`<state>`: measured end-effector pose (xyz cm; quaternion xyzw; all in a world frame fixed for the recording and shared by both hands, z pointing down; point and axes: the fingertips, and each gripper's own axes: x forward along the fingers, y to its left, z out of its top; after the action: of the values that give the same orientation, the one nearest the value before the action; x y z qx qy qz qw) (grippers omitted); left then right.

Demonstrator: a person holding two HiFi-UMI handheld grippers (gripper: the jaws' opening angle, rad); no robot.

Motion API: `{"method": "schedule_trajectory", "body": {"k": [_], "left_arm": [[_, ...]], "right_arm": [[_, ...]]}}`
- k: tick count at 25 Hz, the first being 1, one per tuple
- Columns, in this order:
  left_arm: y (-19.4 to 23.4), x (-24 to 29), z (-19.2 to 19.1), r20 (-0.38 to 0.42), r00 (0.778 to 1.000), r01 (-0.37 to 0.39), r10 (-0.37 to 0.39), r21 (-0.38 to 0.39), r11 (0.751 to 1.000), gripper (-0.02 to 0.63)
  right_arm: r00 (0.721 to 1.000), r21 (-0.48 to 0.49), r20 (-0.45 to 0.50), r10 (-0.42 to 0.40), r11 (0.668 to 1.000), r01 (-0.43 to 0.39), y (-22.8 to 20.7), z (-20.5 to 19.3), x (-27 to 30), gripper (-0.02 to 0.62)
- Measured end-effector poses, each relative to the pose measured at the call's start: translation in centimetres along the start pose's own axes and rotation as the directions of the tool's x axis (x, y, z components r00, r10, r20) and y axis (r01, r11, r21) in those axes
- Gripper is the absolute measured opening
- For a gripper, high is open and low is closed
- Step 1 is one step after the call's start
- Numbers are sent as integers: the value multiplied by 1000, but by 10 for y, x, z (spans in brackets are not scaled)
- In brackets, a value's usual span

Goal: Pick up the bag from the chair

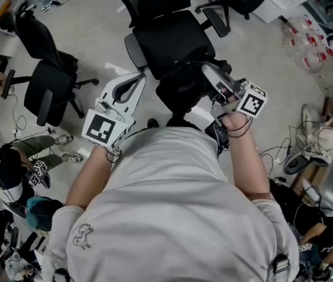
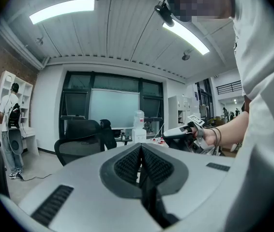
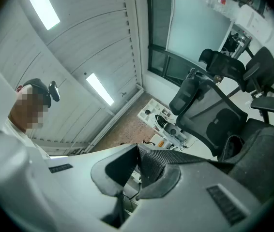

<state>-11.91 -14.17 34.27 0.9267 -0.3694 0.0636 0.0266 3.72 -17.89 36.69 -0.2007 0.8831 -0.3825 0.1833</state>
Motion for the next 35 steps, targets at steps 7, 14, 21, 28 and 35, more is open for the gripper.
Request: {"method": "schedule_trajectory", "body": {"k": [7, 14, 21, 28, 35], "left_arm": [[-16, -40, -12, 8, 999, 40, -40, 0, 999, 11], [-22, -72, -18, 18, 998, 59, -59, -17, 998, 11], [-27, -84, -19, 34, 998, 63, -62, -35, 997, 11], [-35, -88, -18, 24, 999, 44, -43, -49, 998, 11], [-78, -77, -18, -7, 1000, 16, -16, -40, 999, 11]], "right_arm": [[1000, -13, 18, -13, 1000, 13, 30, -34, 0, 34], [999, -15, 19, -36, 999, 36, 56, -61, -2, 34], [999, -8, 15, -45, 999, 46, 71, -70, -10, 34], [999, -5, 2, -33, 999, 33, 85, -76, -23, 34], [1000, 11, -12, -9, 1000, 9, 92, -79, -68, 34]]}}
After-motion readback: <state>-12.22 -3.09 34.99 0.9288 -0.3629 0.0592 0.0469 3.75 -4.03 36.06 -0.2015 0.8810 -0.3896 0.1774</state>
